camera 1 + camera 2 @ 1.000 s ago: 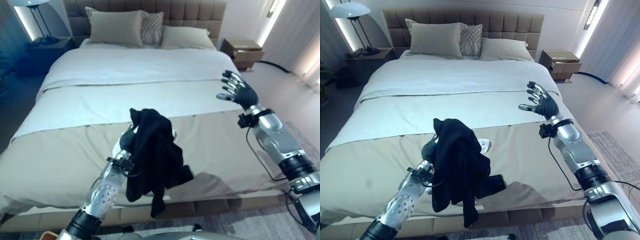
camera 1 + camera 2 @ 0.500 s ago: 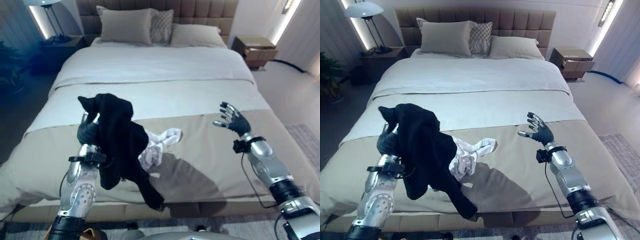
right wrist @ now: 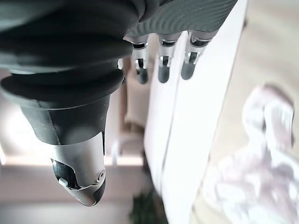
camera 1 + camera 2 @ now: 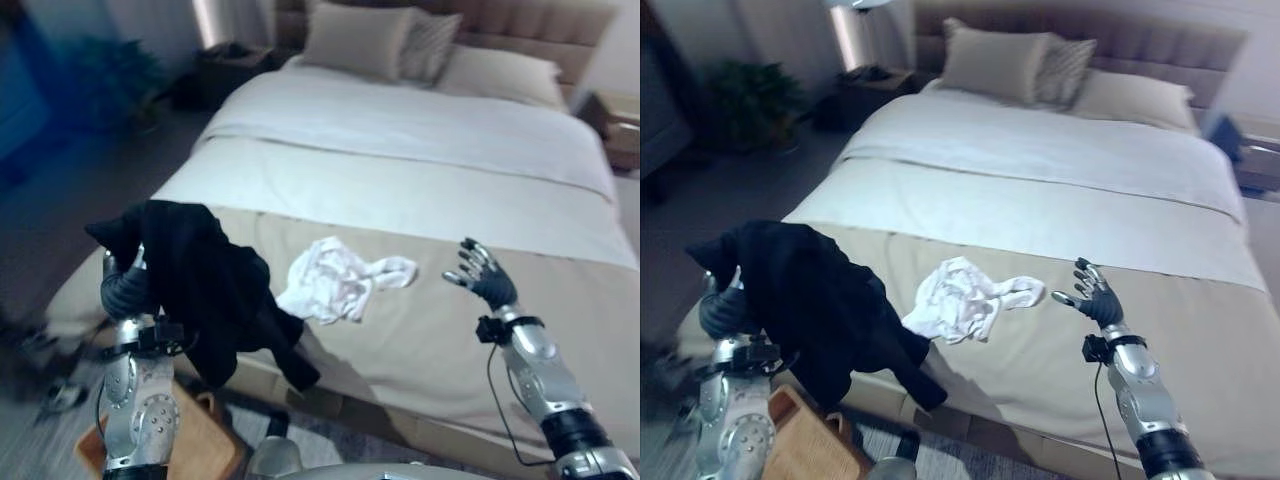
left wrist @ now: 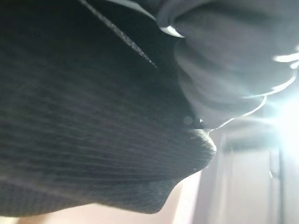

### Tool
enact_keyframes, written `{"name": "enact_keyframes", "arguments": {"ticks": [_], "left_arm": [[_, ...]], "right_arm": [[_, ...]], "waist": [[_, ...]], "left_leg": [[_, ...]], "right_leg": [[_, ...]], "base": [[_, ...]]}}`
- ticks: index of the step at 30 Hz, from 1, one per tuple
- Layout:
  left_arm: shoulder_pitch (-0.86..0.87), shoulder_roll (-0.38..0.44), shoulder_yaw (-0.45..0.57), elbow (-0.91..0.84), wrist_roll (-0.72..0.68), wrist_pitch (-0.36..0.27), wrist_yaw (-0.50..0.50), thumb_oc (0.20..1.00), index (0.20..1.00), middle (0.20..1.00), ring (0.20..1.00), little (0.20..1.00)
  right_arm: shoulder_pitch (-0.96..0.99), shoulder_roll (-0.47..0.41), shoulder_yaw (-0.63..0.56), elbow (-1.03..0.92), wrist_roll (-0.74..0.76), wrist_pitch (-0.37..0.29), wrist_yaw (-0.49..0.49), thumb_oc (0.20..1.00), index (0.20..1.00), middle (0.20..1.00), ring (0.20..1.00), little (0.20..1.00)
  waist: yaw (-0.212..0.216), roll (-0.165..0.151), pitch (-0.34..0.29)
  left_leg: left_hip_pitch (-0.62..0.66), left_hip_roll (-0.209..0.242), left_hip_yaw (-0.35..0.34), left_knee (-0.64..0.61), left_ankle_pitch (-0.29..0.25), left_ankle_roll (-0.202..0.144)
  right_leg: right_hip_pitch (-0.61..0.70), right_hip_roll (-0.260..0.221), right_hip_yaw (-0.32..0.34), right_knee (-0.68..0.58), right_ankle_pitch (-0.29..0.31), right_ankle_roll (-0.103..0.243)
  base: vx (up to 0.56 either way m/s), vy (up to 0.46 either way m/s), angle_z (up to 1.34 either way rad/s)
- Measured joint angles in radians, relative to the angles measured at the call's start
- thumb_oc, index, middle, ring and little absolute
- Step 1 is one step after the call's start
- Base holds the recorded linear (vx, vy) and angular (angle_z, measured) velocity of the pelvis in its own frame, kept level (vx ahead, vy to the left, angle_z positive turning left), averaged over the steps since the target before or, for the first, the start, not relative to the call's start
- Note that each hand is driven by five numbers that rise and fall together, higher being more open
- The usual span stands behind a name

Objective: Pick up clothes into the bucket

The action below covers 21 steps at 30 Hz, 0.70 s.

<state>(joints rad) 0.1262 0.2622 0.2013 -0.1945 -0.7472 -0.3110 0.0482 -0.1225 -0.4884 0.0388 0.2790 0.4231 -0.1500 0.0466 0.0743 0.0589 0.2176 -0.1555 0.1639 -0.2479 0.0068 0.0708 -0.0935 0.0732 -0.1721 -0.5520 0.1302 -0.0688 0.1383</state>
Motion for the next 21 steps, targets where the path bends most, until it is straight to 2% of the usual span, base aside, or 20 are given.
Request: {"name": "enact_keyframes", "arguments": {"ticks": [1,2,3,4,5,6,7,9,11,13,14,15,17,18,21], "left_arm": [[-0.032,0.01,-0.001,0.023,0.03,0.0,0.021,0.2,0.2,0.2,0.2,0.2],[-0.062,0.025,-0.001,0.04,0.042,-0.002,0.032,0.2,0.2,0.2,0.2,0.2],[-0.108,0.042,-0.003,0.092,0.082,-0.003,0.057,0.2,0.2,0.2,0.2,0.2],[-0.114,0.046,-0.003,0.11,0.104,-0.002,0.07,0.2,0.2,0.2,0.2,0.2],[-0.108,0.04,-0.009,0.115,0.116,-0.003,0.079,0.2,0.2,0.2,0.2,0.2],[-0.12,0.046,-0.016,0.124,0.136,-0.005,0.085,0.2,0.2,0.2,0.2,0.2],[-0.158,0.06,-0.03,0.16,0.177,-0.008,0.096,0.2,0.2,0.2,0.2,0.2],[-0.183,0.077,-0.032,0.186,0.224,-0.002,0.132,0.2,0.2,0.2,0.2,0.2],[-0.195,0.072,-0.037,0.196,0.237,-0.002,0.157,0.2,0.2,0.2,0.2,0.2],[-0.204,0.07,-0.051,0.212,0.263,-0.001,0.191,0.2,0.2,0.2,0.2,0.2],[-0.213,0.075,-0.061,0.219,0.266,-0.003,0.207,0.2,0.2,0.2,0.2,0.2],[-0.21,0.086,-0.06,0.226,0.277,-0.008,0.222,0.2,0.2,0.2,0.2,0.2],[-0.217,0.141,-0.048,0.258,0.302,-0.007,0.248,0.2,0.2,0.2,0.2,0.2],[-0.218,0.134,-0.049,0.27,0.304,-0.004,0.263,0.2,0.2,0.2,0.2,0.2],[-0.221,0.128,-0.049,0.282,0.353,-0.004,0.308,0.2,0.2,0.2,0.2,0.2]], "right_arm": [[-0.004,0.002,0.005,-0.006,0.0,-0.003,-0.008,1.0,1.0,1.0,1.0,1.0],[-0.008,0.006,0.007,-0.008,0.0,-0.004,-0.011,1.0,1.0,1.0,1.0,1.0],[-0.024,0.009,0.01,-0.011,0.0,-0.004,-0.016,1.0,1.0,1.0,1.0,1.0],[-0.031,0.009,0.014,-0.02,0.0,-0.004,-0.022,1.0,1.0,1.0,1.0,1.0],[-0.029,-0.003,0.016,-0.051,-0.001,-0.005,-0.029,1.0,1.0,1.0,1.0,1.0],[-0.029,0.005,0.008,-0.058,-0.001,-0.013,-0.034,1.0,1.0,1.0,1.0,1.0],[-0.027,0.019,0.014,-0.061,-0.001,-0.015,-0.045,1.0,1.0,1.0,1.0,1.0],[-0.023,0.052,0.01,-0.079,-0.001,-0.019,-0.05,1.0,1.0,1.0,1.0,1.0],[-0.015,0.064,0.009,-0.081,-0.001,-0.019,-0.052,1.0,1.0,1.0,1.0,1.0],[-0.004,0.083,0.01,-0.081,-0.001,-0.021,-0.064,1.0,1.0,1.0,1.0,1.0],[-0.005,0.088,0.021,-0.079,-0.001,-0.02,-0.068,1.0,1.0,1.0,1.0,1.0],[-0.017,0.096,0.034,-0.075,0.0,-0.021,-0.07,1.0,1.0,1.0,1.0,1.0],[-0.066,0.111,0.077,-0.076,0.0,-0.023,-0.069,1.0,1.0,1.0,1.0,1.0],[-0.075,0.113,0.076,-0.074,0.0,-0.024,-0.075,1.0,1.0,1.0,1.0,1.0],[-0.074,0.111,0.082,-0.075,0.001,-0.026,-0.078,1.0,1.0,1.0,1.0,1.0]], "waist": [[-0.005,-0.015,0.012],[-0.008,-0.046,0.029],[-0.011,-0.084,0.051],[-0.014,-0.085,0.053],[-0.034,-0.045,0.038],[-0.049,-0.044,0.039],[-0.064,-0.073,0.039],[-0.064,-0.092,0.037],[-0.065,-0.098,0.039],[-0.095,-0.104,0.045],[-0.097,-0.102,0.05],[-0.09,-0.105,0.049],[-0.073,-0.145,0.059],[-0.083,-0.138,0.066],[-0.083,-0.133,0.092]], "left_leg": [[-0.01,0.018,0.094,-0.013,-0.057,0.042],[-0.02,0.007,0.162,-0.001,-0.093,0.082],[-0.052,-0.006,0.259,0.126,-0.095,0.127],[-0.055,-0.009,0.29,0.201,-0.1,0.122],[-0.029,-0.001,0.301,0.221,-0.098,0.119],[-0.016,-0.001,0.299,0.187,-0.083,0.039],[-0.007,-0.032,0.303,0.15,-0.064,0.053],[0.001,-0.057,0.301,0.136,-0.042,0.05],[-0.005,-0.079,0.287,0.151,-0.031,0.045],[-0.017,-0.109,0.265,0.187,-0.031,0.046],[-0.017,-0.103,0.246,0.186,-0.034,0.051],[-0.018,-0.095,0.252,0.179,-0.035,0.051],[-0.028,-0.095,0.287,0.182,-0.035,0.049],[-0.051,-0.078,0.274,0.191,-0.037,0.043],[-0.099,-0.046,0.267,0.188,-0.019,0.025]], "right_leg": [[-0.023,-0.029,-0.013,0.039,-0.012,-0.047],[-0.03,-0.062,-0.023,0.054,-0.03,-0.061],[-0.043,-0.13,-0.039,0.092,-0.042,-0.064],[-0.045,-0.141,-0.035,0.103,-0.049,-0.052],[-0.04,-0.127,-0.036,0.139,-0.062,-0.028],[-0.04,-0.139,-0.036,0.165,-0.071,-0.02],[-0.041,-0.174,-0.033,0.181,-0.072,-0.018],[-0.038,-0.191,-0.031,0.178,-0.062,-0.011],[-0.032,-0.209,-0.029,0.193,-0.057,-0.018],[-0.032,-0.236,0.031,0.26,-0.053,-0.023],[-0.081,-0.242,0.119,0.339,-0.065,-0.016],[-0.106,-0.237,0.151,0.33,-0.089,0.0],[-0.149,-0.222,0.178,0.234,-0.082,0.013],[-0.163,-0.203,0.172,0.24,-0.084,0.032],[-0.222,-0.172,0.172,0.266,-0.089,0.027]], "base": [[-0.25,0.023,0.7],[-0.22,0.024,0.74],[-0.13,0.024,0.37],[-0.05,0.075,0.3],[0.02,0.084,0.25],[0.07,0.153,0.56],[0.11,0.162,0.5],[0.07,0.2,0.35],[0.01,0.12,0.46],[-0.08,0.108,0.65],[-0.08,0.063,0.24],[-0.09,0.047,-0.16],[-0.13,0.036,-0.34],[-0.13,0.026,-0.07],[-0.18,0.004,-0.06]]}}
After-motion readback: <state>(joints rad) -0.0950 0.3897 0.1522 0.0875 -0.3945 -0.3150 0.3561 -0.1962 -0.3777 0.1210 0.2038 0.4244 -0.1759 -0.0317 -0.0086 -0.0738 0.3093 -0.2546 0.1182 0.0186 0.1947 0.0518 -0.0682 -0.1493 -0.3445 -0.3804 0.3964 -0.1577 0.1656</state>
